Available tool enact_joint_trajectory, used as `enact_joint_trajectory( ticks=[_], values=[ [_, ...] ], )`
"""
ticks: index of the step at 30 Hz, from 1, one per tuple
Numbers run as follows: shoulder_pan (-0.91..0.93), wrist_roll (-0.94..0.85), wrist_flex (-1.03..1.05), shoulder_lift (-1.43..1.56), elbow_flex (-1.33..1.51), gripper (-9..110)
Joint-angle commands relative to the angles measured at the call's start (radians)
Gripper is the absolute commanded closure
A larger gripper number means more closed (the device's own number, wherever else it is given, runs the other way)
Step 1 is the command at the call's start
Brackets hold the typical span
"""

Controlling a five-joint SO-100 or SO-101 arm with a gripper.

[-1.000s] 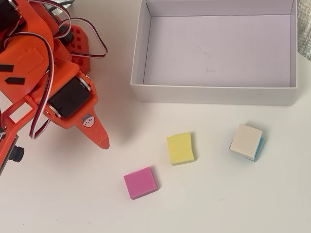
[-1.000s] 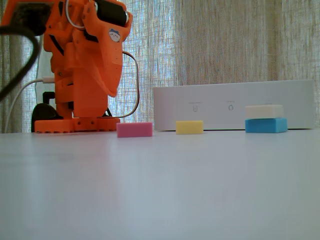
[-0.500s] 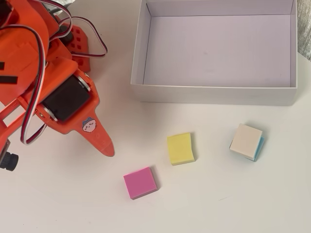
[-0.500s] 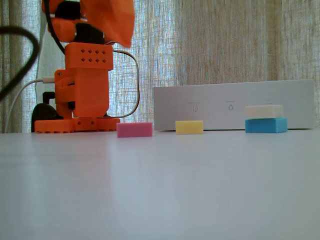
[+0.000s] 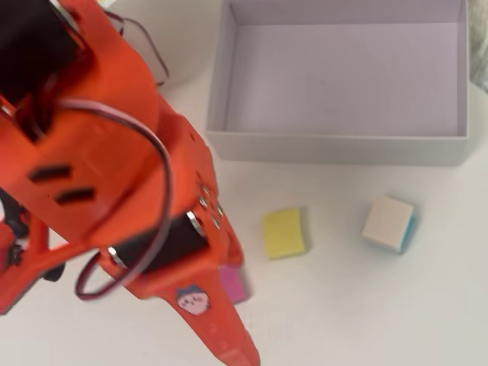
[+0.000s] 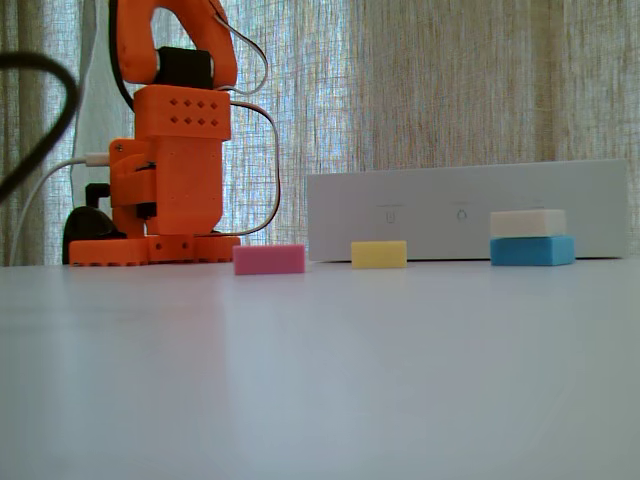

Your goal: Grasp the pink cuboid and put it in the bin.

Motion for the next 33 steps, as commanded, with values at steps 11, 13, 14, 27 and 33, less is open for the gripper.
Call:
enact_joint_trajectory(
  ticks=[11,13,14,27,33],
  values=[
    [0.067,-0.021,-0.018,-0.261,0.141,58],
    [0.075,-0.032,-0.038,-0.285,0.173,59],
    [0.077,-0.038,-0.044,-0.298,0.184,59],
    [0.035,-0.063,-0.169,-0.393,0.23,66],
    [0.034,-0.063,-0.184,-0.393,0.252,72]
  ],
)
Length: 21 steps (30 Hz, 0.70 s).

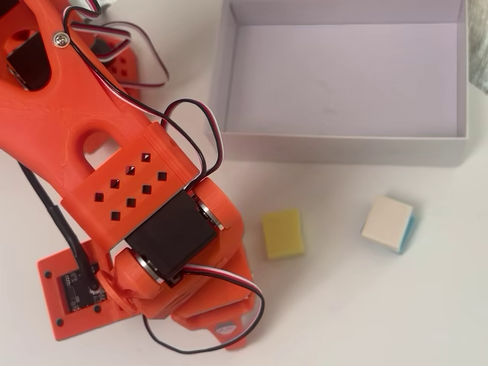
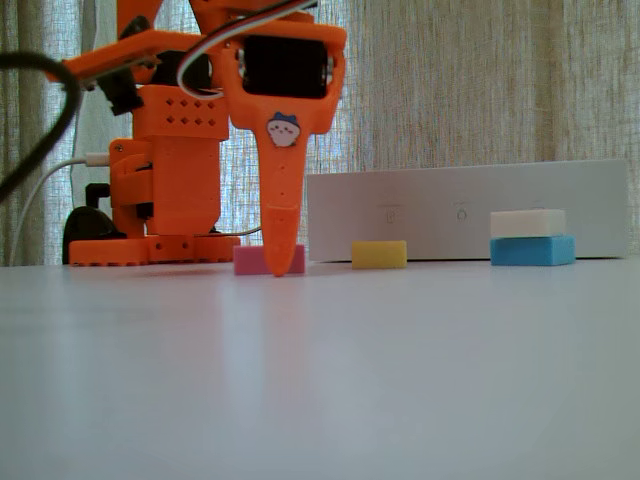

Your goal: Grasp the pink cuboid and put it in the bin.

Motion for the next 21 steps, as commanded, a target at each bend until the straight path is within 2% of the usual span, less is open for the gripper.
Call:
enact_joint_trajectory(
  ticks=[1,15,18,19,21],
  values=[
    [0.005,0.002,-0.009,0.003,0.008,72],
    [0.057,0.002,-0.057,-0.003,0.057,88],
    [0.06,-0.002,-0.077,-0.003,0.066,99],
    [0.06,-0.003,-0.089,-0.002,0.069,109],
    [0.061,-0.005,-0.097,0.005,0.069,110]
  ],
)
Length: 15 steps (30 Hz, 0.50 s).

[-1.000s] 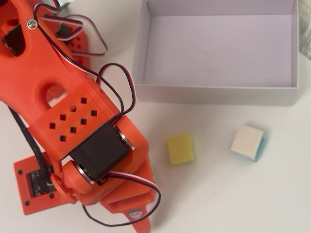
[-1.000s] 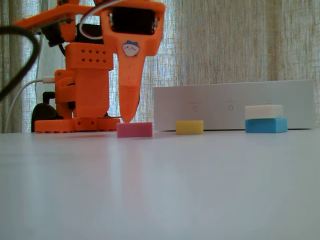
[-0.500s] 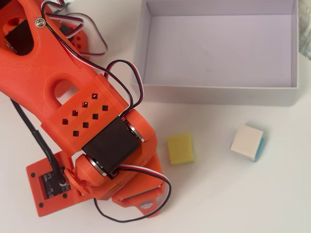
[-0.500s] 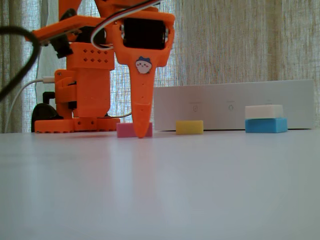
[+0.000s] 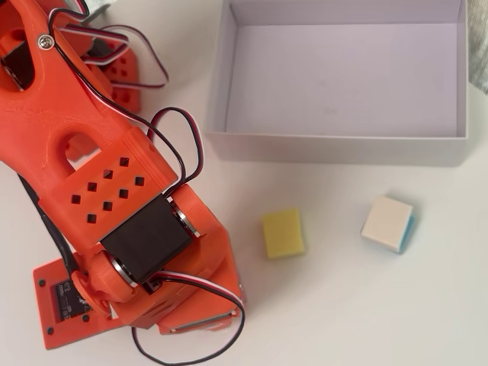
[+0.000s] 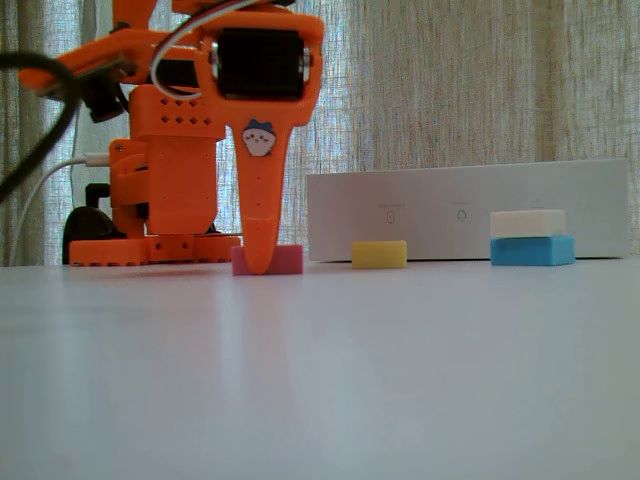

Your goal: Grasp the pink cuboid and put it in the bin.

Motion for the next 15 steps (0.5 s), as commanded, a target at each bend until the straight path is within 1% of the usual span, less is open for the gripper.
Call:
enact_joint_trajectory(
  ticks=[1,4,7,11,15],
  values=[
    [0.0,-0.011,-0.017,0.002,0.009,110],
    [0.0,-0.049,0.008,0.046,-0.021,110],
    [0.005,-0.063,0.098,0.117,-0.147,110],
    [-0.026,-0.104,0.239,0.199,-0.437,110],
    [-0.137,-0.242,0.371,0.238,-0.772,110]
  ],
)
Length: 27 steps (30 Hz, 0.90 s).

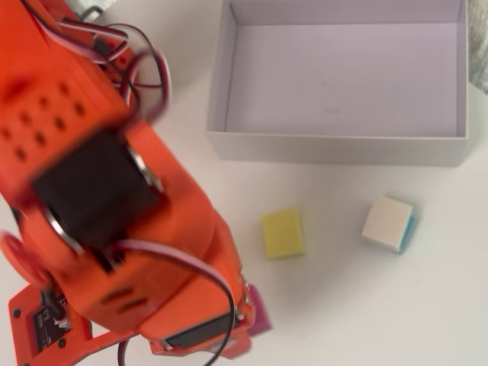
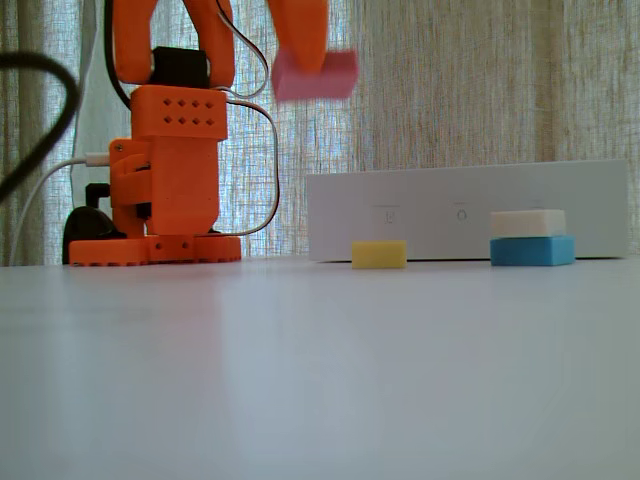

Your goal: Grasp the pink cuboid and put it in the bin.

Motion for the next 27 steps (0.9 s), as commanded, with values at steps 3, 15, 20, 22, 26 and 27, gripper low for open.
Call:
enact_joint_trajectory(
  ticks=[3,15,20,22,26,27],
  values=[
    [-0.21,-0.204,0.161,0.087,-0.373,110],
    [-0.719,-0.356,-0.009,0.319,0.242,110],
    [-0.798,-0.359,-0.276,0.451,0.706,109],
    [-0.825,-0.371,-0.347,0.489,0.841,100],
    [-0.841,-0.371,-0.423,0.572,1.006,62],
    [-0.841,-0.371,-0.443,0.589,1.023,60]
  ],
)
